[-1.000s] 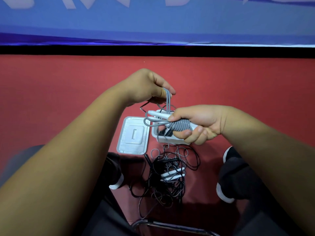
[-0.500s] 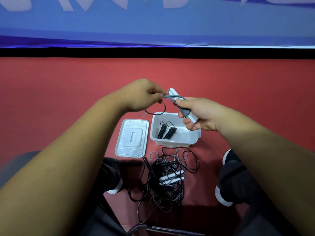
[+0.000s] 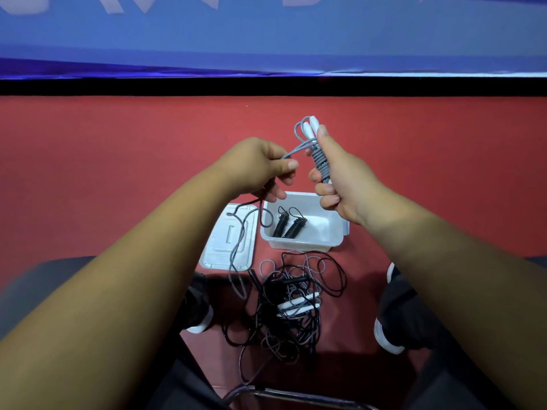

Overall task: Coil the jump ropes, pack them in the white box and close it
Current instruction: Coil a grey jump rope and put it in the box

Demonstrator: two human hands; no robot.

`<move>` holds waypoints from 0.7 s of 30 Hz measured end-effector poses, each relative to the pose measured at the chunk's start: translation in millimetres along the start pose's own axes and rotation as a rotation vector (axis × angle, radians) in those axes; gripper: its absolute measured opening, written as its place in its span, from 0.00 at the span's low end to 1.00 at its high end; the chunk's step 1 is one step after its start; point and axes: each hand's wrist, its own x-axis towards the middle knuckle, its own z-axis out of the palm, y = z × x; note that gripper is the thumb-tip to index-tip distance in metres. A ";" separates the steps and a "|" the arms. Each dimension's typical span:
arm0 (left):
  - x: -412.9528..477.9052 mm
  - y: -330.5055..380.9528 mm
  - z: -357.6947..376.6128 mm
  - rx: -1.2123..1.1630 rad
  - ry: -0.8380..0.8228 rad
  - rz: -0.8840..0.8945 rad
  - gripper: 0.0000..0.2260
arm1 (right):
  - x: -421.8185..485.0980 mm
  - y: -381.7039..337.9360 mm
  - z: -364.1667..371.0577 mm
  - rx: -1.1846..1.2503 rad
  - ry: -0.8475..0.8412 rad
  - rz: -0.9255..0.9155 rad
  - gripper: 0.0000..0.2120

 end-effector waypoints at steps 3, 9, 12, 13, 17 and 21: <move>-1.2 2.5 -4.2 -0.138 -0.039 0.033 0.10 | 2.1 -1.4 -4.3 -0.003 0.020 -0.005 0.25; -1.9 5.9 -1.5 -0.285 -0.167 0.020 0.12 | 3.7 -1.1 -13.1 -0.013 0.064 -0.038 0.23; -2.9 3.6 -3.0 -0.167 -0.236 0.014 0.12 | 3.0 -1.1 -16.8 -0.043 0.063 -0.036 0.22; -3.2 2.4 -2.9 -0.097 -0.218 0.007 0.12 | 2.0 -1.0 -17.2 -0.052 0.058 -0.034 0.22; -1.1 -1.7 2.8 0.064 -0.051 -0.040 0.09 | -2.6 0.7 -15.9 -0.068 -0.003 -0.008 0.24; 1.8 -3.3 3.7 0.009 0.039 -0.041 0.09 | -1.3 0.8 -16.0 -0.038 -0.045 0.042 0.21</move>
